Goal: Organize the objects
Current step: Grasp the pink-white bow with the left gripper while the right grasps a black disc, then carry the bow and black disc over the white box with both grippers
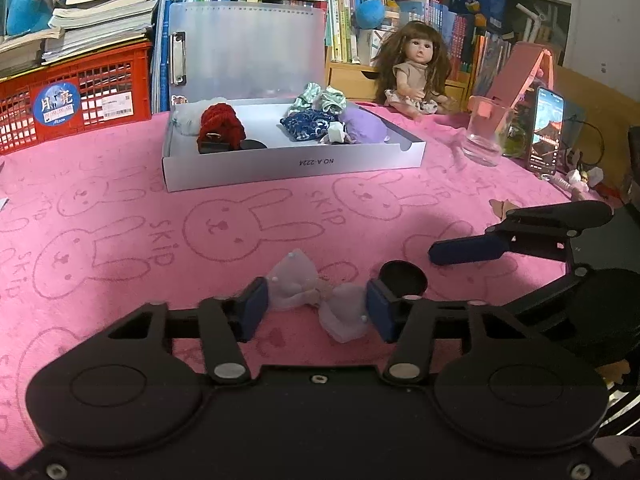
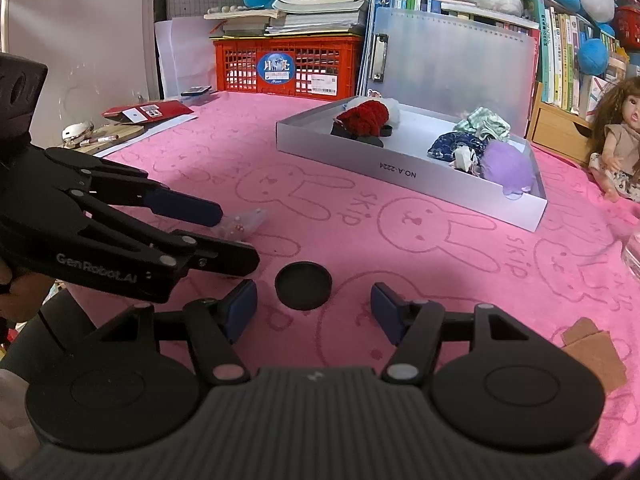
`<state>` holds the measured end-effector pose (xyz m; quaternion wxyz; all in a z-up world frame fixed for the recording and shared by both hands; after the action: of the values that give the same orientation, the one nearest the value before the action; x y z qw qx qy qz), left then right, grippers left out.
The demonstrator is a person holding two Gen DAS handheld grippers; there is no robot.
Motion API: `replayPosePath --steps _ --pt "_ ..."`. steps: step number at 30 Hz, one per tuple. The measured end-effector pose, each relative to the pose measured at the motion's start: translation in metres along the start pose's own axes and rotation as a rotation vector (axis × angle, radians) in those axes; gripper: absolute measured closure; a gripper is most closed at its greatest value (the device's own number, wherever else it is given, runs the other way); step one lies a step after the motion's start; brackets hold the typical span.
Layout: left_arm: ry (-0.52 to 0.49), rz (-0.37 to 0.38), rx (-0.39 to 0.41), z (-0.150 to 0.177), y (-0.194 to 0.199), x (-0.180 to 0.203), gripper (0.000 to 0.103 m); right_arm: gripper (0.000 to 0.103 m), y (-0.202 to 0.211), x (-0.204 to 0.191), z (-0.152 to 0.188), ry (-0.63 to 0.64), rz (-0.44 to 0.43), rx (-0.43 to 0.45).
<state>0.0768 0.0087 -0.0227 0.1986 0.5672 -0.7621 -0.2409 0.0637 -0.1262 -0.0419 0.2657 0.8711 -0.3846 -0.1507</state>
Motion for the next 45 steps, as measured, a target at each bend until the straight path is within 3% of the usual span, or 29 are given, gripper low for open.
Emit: replayPosePath --steps 4,10,24,27,28,37,40,45 --pt "0.015 -0.007 0.015 -0.003 0.002 0.001 0.071 0.053 0.002 -0.003 -0.001 0.014 0.001 0.013" --pt "0.030 -0.032 0.025 -0.006 0.004 -0.002 0.071 0.069 0.003 -0.001 -0.001 0.000 0.015 0.023" --pt "0.057 -0.061 0.038 -0.011 0.007 -0.008 0.071 0.069 0.007 0.007 -0.003 -0.029 0.045 0.044" --pt "0.055 -0.065 0.038 -0.012 0.006 -0.008 0.071 0.060 0.004 0.010 -0.003 -0.040 0.061 0.035" --pt "0.054 -0.065 0.038 -0.011 0.006 -0.008 0.071 0.051 0.003 0.012 -0.004 -0.051 0.063 0.033" --pt "0.061 -0.068 0.034 -0.012 0.003 -0.008 0.071 0.048 -0.006 0.014 -0.005 -0.082 0.054 0.026" --pt "0.065 -0.072 0.036 -0.014 0.002 -0.008 0.071 0.065 -0.007 0.014 -0.007 -0.096 0.054 0.030" --pt "0.082 -0.101 0.033 -0.022 -0.002 -0.010 0.071 0.066 -0.008 0.016 -0.011 -0.099 0.077 0.035"
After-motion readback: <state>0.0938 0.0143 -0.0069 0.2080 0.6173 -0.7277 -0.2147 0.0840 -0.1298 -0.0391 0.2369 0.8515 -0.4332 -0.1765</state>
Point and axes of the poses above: each gripper's, at about its wrist camera, not at the fingertips, and y roughly against the way its jaws point, x to its right, z to its underside, the point moved 6 cm from there along -y, roughly the way its jaws point, and after that the axes turned 7 degrees about -z, right-handed, at the moved point
